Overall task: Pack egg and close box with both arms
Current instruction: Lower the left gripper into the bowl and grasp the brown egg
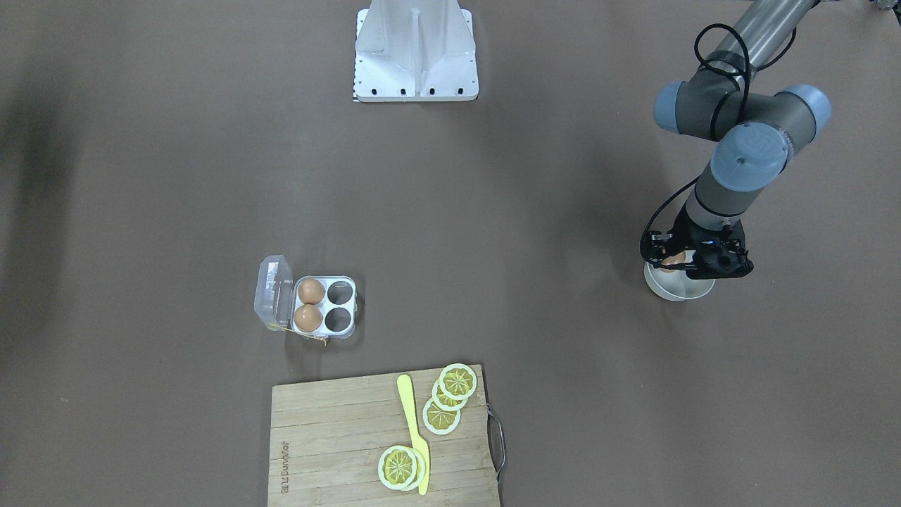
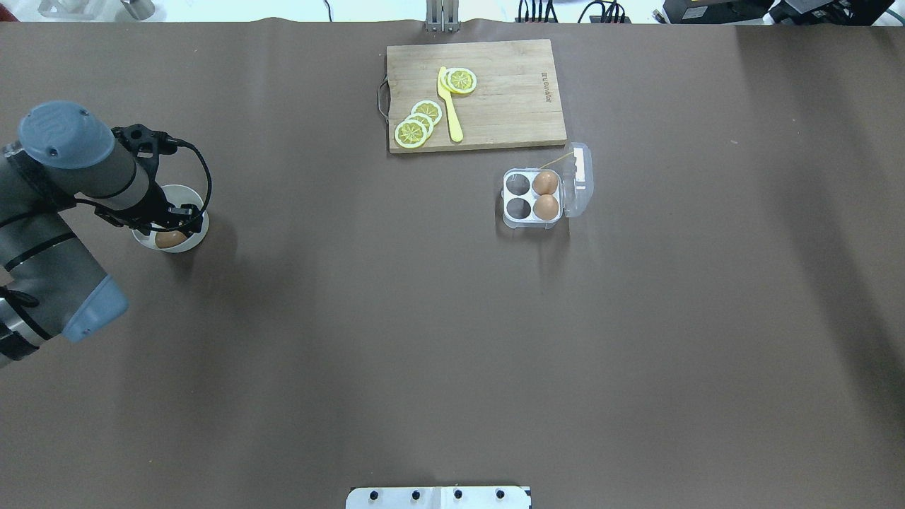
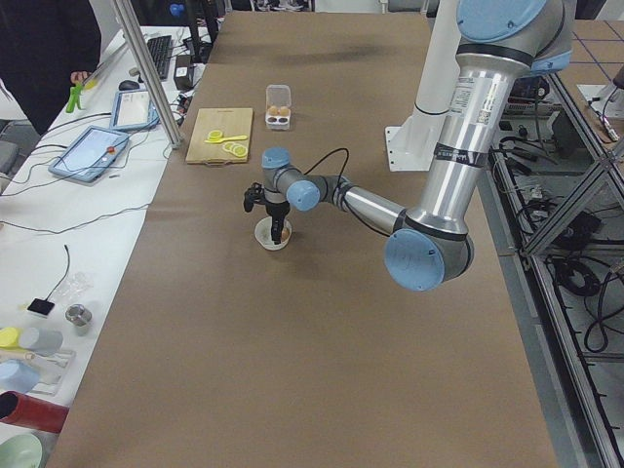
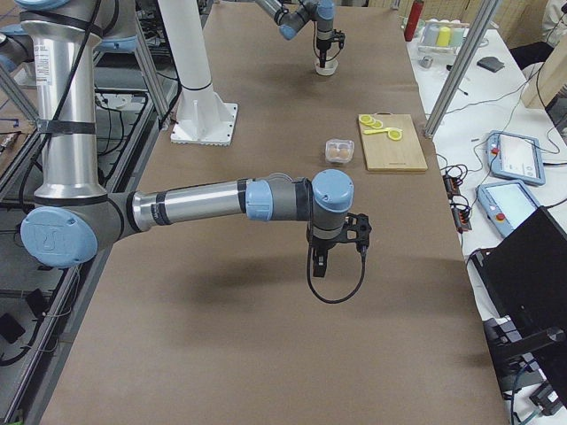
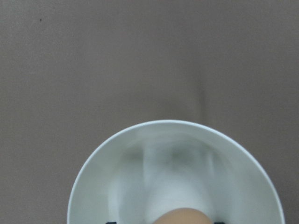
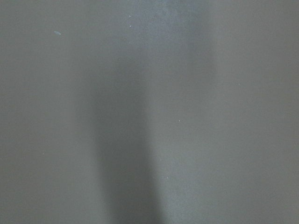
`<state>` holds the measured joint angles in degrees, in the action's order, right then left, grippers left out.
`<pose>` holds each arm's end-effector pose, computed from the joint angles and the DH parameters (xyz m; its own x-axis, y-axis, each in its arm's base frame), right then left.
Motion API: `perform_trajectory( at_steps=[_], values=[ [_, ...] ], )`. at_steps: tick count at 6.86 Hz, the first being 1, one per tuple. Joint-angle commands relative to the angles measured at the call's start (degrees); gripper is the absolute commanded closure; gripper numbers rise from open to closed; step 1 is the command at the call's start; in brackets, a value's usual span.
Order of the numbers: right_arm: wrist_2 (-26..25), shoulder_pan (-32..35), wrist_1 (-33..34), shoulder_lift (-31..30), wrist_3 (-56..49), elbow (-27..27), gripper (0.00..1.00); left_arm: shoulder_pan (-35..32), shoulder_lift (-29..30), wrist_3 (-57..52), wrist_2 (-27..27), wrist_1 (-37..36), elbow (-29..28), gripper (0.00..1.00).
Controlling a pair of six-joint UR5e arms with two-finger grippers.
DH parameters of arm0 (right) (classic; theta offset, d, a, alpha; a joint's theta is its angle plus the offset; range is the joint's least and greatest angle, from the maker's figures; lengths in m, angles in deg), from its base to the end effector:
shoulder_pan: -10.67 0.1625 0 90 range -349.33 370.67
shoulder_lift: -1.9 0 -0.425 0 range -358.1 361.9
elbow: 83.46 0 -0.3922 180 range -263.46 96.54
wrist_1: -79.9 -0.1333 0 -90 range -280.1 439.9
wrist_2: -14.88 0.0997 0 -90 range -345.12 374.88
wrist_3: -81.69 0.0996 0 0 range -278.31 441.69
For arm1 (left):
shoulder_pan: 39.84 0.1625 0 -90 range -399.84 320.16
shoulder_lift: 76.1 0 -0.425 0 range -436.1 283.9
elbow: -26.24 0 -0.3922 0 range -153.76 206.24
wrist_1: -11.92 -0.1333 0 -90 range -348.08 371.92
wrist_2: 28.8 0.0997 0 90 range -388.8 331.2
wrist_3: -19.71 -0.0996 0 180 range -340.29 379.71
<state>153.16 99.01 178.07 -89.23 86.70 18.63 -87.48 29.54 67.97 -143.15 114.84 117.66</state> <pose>0.0450 -0.4810 0.5742 0.6641 0.0318 0.7469 -0.0292 0.9994 -0.0166 0.3504 -0.5212 0.4855 0.7913 0.0324 -0.6106 0.0102 0.9978 0.0662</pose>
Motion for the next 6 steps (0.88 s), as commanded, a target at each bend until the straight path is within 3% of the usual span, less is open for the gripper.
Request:
perform_trajectory(
  at_steps=[1, 2, 4, 6],
  values=[
    [0.0, 0.0, -0.1, 0.0, 0.0, 0.0, 0.00, 0.0, 0.1, -0.1, 0.0, 0.0, -0.2, 0.25],
    [0.0, 0.0, 0.0, 0.0, 0.0, 0.0, 0.00, 0.0, 0.1, 0.0, -0.1, 0.1, -0.2, 0.34],
    [0.0, 0.0, 0.0, 0.0, 0.0, 0.0, 0.00, 0.0, 0.1, 0.0, -0.4, 0.1, 0.8, 0.74],
    [0.0, 0.0, 0.0, 0.1, 0.0, 0.0, 0.00, -0.3, -0.7, 0.0, -0.6, -0.2, 3.3, 1.00]
  ],
)
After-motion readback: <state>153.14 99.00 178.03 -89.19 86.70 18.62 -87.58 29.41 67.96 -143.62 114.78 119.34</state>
